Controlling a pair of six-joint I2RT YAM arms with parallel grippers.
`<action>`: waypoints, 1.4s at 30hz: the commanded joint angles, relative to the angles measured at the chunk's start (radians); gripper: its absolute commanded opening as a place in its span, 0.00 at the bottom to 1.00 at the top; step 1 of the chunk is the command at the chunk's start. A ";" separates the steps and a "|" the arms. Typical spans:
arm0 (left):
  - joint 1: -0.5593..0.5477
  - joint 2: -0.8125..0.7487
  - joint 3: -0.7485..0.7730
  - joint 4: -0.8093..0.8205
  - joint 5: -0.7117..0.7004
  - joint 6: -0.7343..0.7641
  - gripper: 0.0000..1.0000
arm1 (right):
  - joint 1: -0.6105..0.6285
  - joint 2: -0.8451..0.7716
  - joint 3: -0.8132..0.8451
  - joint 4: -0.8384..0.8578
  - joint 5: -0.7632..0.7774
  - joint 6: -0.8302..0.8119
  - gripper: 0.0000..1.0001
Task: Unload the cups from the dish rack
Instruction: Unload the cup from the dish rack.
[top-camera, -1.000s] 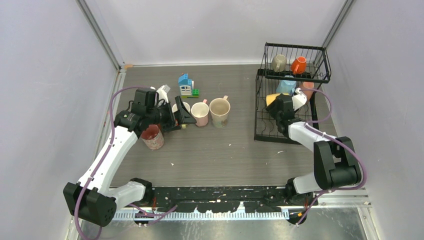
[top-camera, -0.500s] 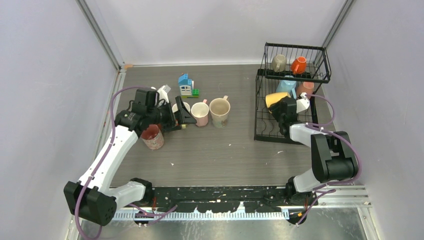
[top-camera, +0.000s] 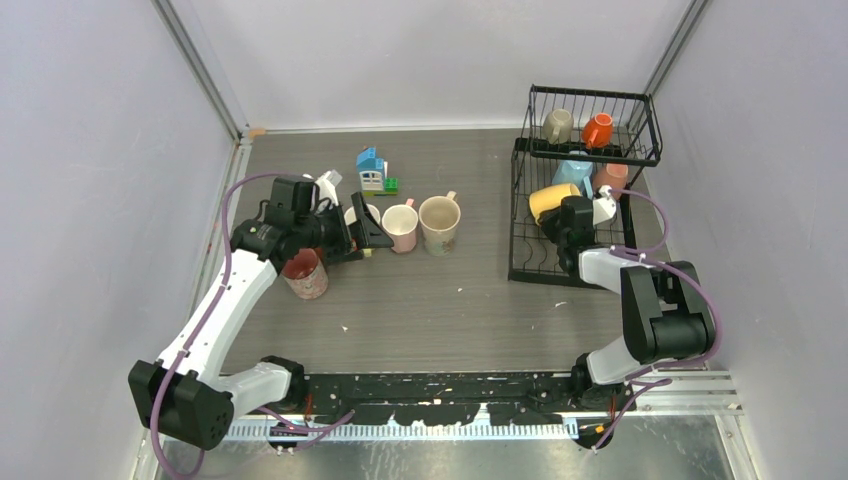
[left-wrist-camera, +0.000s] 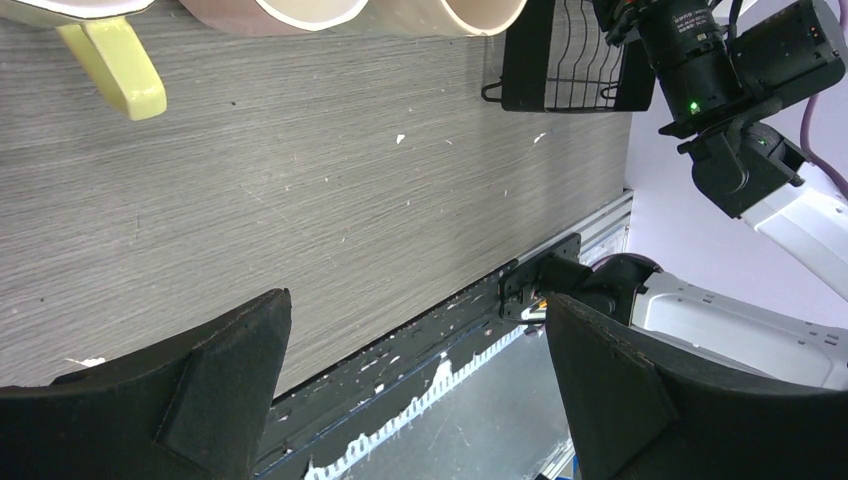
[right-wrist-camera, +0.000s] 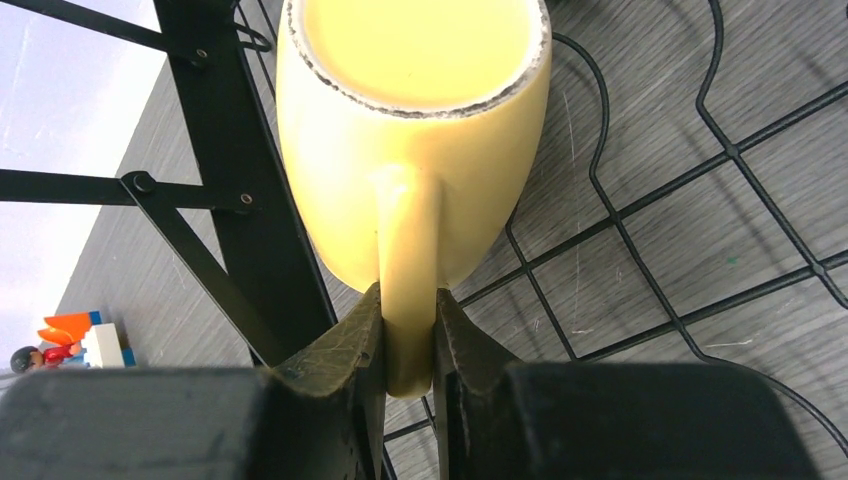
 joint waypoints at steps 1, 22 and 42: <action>-0.003 -0.004 0.005 0.023 0.020 0.004 1.00 | -0.008 -0.025 0.003 0.054 0.006 -0.034 0.17; -0.003 -0.011 0.002 0.024 0.018 -0.001 1.00 | -0.007 -0.093 -0.023 0.235 -0.151 -0.137 0.09; -0.003 -0.001 -0.005 0.067 0.057 -0.030 1.00 | -0.007 -0.238 -0.053 0.077 -0.130 -0.134 0.04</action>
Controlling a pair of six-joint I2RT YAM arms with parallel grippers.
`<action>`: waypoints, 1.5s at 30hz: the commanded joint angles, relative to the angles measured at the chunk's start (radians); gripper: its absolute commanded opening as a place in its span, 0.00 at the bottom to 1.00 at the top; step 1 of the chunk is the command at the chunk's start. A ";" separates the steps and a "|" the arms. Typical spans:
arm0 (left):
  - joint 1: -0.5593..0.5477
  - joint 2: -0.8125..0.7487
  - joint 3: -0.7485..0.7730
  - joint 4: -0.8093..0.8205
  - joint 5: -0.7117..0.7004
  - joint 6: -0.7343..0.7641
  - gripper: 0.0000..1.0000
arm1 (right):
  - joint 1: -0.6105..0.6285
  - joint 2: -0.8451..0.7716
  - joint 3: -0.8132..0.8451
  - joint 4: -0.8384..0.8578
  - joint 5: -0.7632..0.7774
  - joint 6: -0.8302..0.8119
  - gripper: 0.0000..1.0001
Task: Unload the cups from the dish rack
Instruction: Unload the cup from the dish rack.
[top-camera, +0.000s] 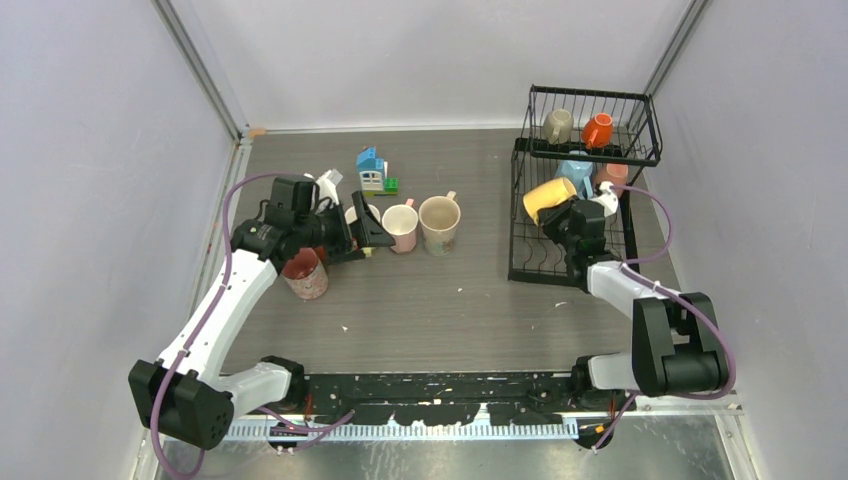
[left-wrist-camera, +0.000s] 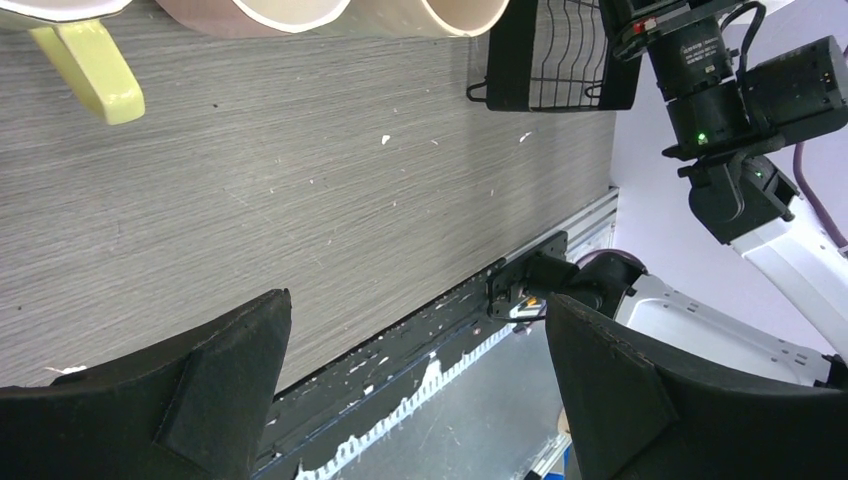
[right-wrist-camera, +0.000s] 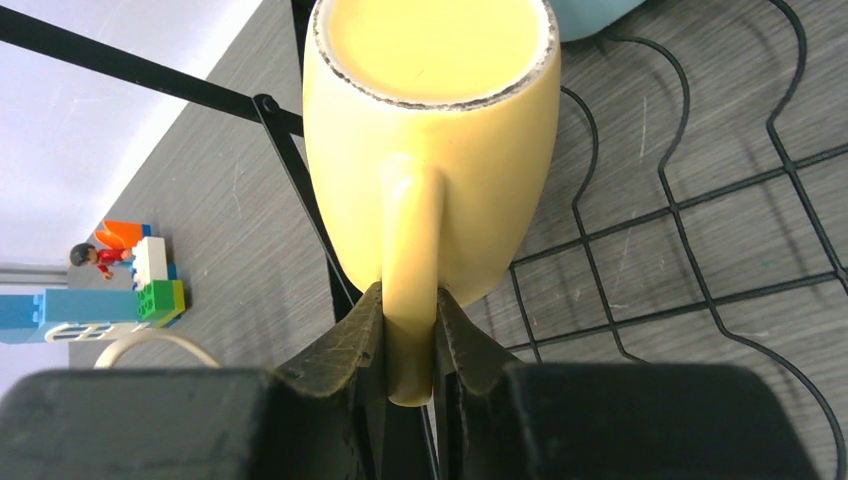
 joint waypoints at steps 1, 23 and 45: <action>-0.003 0.000 -0.002 0.051 0.041 -0.019 1.00 | 0.003 -0.081 0.008 0.045 0.018 -0.001 0.03; -0.011 -0.031 -0.074 0.195 0.137 -0.156 1.00 | 0.003 -0.462 -0.010 -0.351 0.023 0.074 0.01; -0.332 0.087 -0.168 0.779 -0.104 -0.565 1.00 | 0.110 -0.820 0.037 -0.615 -0.243 0.282 0.01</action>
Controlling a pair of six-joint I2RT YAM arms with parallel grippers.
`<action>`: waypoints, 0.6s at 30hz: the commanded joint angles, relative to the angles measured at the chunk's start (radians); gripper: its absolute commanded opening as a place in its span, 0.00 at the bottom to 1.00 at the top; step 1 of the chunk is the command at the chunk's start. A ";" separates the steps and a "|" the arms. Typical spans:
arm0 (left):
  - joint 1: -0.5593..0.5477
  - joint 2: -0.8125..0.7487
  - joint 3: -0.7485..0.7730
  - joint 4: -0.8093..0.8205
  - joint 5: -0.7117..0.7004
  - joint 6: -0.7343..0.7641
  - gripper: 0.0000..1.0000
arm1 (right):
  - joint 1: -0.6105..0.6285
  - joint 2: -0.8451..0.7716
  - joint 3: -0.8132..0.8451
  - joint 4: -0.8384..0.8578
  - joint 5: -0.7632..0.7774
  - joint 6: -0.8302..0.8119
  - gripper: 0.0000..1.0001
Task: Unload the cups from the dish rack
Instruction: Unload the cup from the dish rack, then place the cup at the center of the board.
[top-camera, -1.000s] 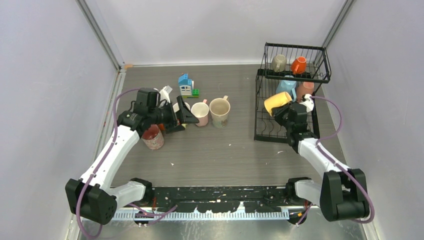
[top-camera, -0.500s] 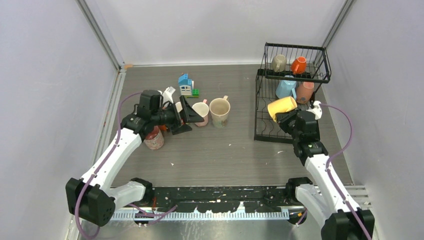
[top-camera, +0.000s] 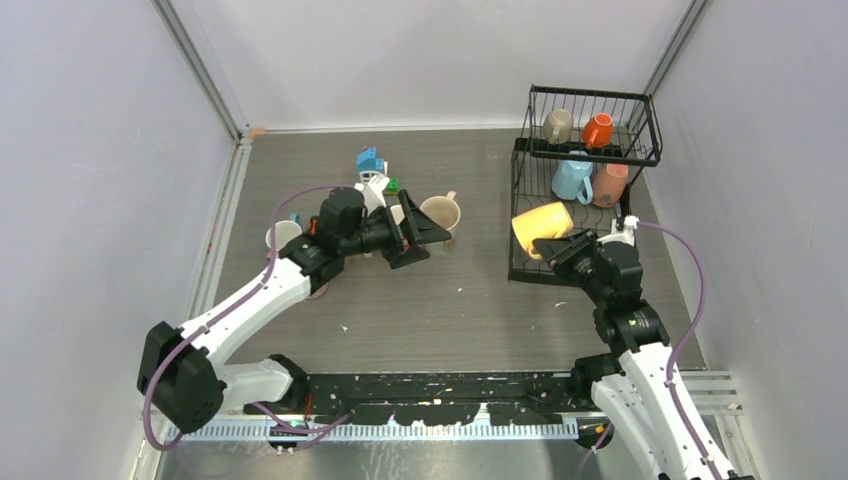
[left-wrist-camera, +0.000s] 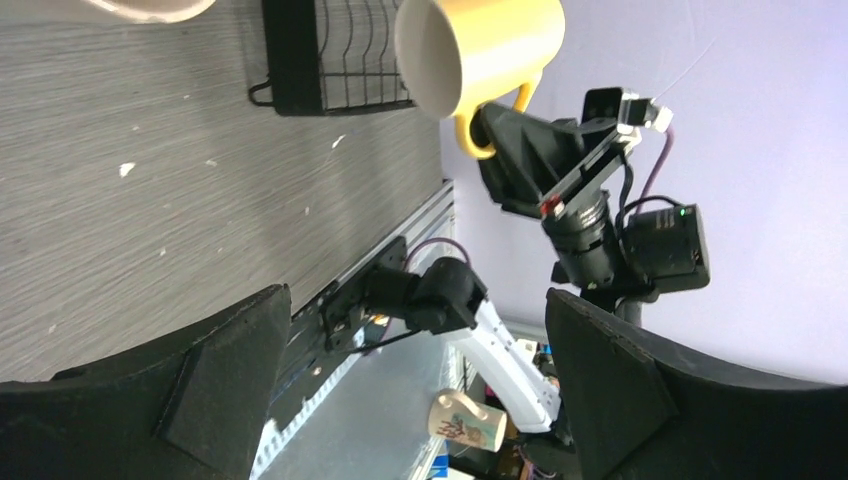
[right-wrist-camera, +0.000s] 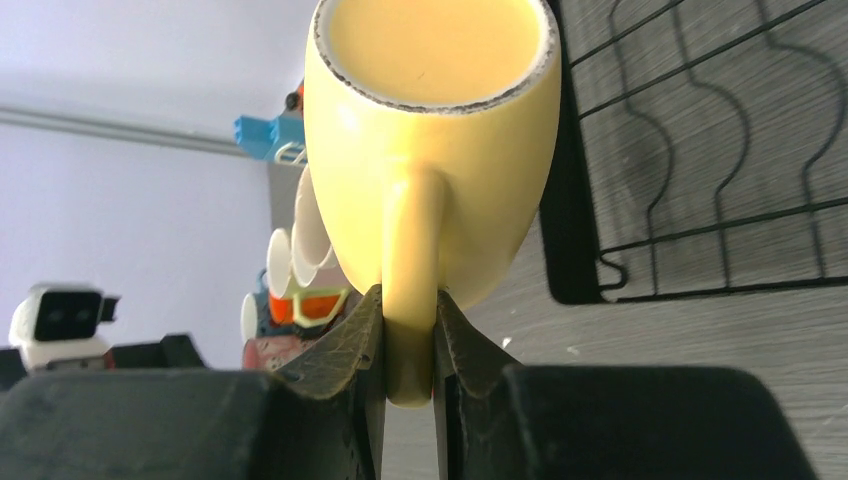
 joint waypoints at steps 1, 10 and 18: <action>-0.045 0.053 0.001 0.221 -0.076 -0.101 1.00 | 0.051 -0.038 0.068 0.082 -0.063 0.072 0.01; -0.060 0.136 -0.019 0.398 -0.097 -0.234 0.99 | 0.208 -0.038 0.092 0.168 -0.020 0.164 0.01; -0.065 0.175 -0.033 0.547 -0.120 -0.403 0.96 | 0.291 0.009 0.088 0.321 0.020 0.219 0.01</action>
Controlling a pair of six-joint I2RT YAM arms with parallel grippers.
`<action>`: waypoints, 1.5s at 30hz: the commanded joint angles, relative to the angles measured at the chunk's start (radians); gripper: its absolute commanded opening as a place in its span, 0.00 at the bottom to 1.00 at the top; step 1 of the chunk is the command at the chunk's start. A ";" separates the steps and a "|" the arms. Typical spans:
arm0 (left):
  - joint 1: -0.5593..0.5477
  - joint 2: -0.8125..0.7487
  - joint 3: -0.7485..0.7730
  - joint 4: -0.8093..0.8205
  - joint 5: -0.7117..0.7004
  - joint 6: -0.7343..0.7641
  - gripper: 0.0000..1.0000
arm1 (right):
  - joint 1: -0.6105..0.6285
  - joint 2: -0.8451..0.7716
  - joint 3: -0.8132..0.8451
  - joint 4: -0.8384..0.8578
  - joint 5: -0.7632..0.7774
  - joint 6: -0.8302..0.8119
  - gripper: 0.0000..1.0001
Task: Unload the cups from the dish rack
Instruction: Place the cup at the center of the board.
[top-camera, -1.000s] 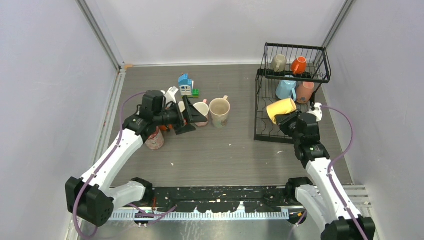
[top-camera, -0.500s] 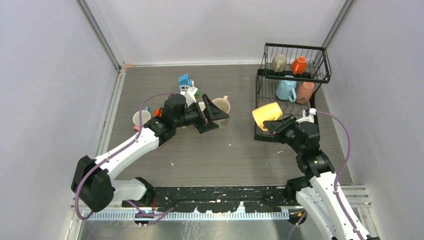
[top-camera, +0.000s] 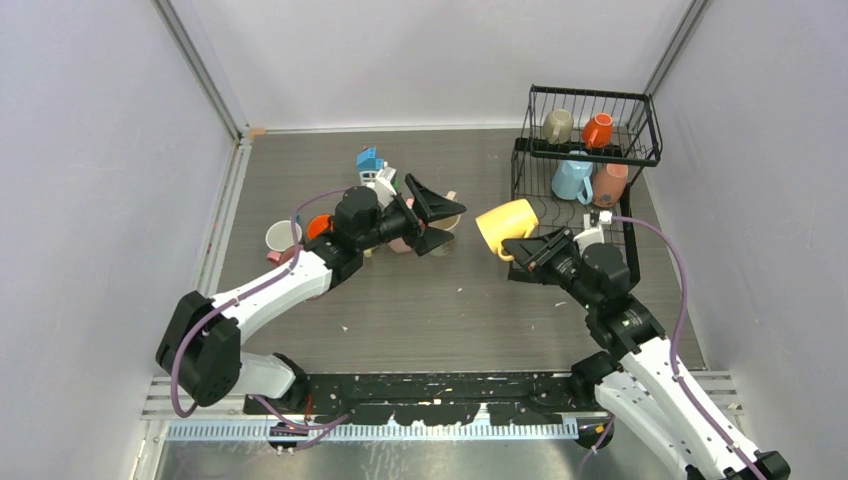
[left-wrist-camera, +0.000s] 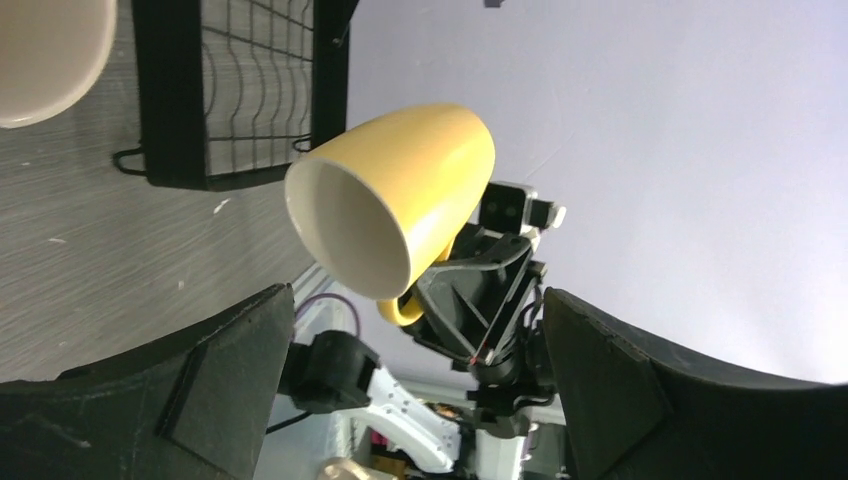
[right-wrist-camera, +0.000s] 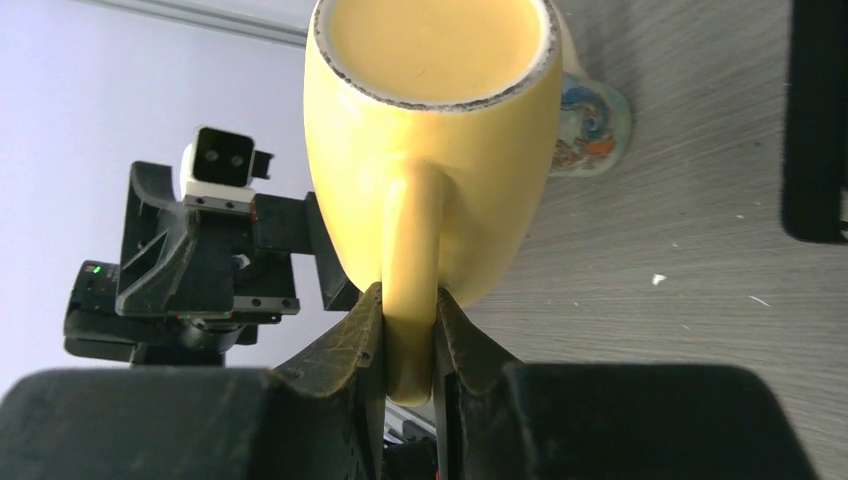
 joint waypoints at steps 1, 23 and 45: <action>-0.010 0.013 -0.007 0.165 -0.034 -0.128 0.95 | 0.047 0.007 0.067 0.253 0.048 0.047 0.01; -0.045 0.087 -0.058 0.535 -0.191 -0.416 0.46 | 0.236 0.146 0.027 0.537 0.188 0.076 0.01; -0.058 0.044 -0.030 0.534 -0.188 -0.379 0.00 | 0.275 0.163 0.066 0.451 0.228 0.034 0.59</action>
